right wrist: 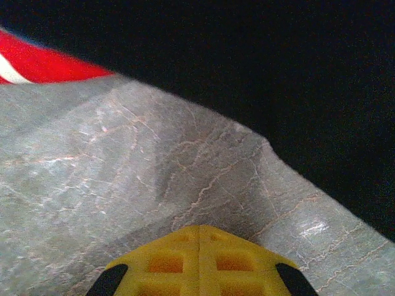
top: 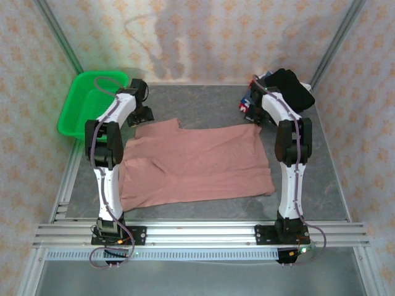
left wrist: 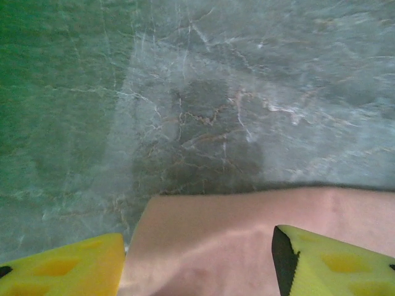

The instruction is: Fold and stack the t-shirts

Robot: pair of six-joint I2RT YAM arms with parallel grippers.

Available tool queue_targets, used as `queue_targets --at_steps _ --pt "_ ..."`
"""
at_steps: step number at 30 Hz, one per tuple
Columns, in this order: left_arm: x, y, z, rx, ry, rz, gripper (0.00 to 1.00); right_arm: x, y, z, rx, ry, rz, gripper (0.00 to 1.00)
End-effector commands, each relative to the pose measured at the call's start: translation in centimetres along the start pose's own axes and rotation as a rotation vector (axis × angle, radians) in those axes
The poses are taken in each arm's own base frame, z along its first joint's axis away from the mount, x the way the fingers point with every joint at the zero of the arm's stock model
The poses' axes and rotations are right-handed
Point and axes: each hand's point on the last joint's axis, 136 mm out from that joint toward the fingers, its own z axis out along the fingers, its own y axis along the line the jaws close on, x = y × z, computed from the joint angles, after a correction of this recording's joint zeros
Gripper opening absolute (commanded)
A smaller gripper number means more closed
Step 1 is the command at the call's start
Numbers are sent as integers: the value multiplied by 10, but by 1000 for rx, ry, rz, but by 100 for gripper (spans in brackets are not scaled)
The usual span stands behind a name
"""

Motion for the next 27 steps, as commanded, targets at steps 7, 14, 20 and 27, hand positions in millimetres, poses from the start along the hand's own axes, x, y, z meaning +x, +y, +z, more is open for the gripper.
queue_targets --at_steps 7,14,20,27 --pt "9 12 30 -65 84 -41 57 4 -5 -24 -5 -31 -15 0" --pt "1 1 10 14 -15 -57 6 1 -4 -32 -13 -52 -10 0" --pt "17 -10 -42 68 -147 -21 3 3 -7 -31 -6 -50 -5 0" --pt "81 -18 -70 91 -225 42 3 12 -10 -22 3 -22 2 0"
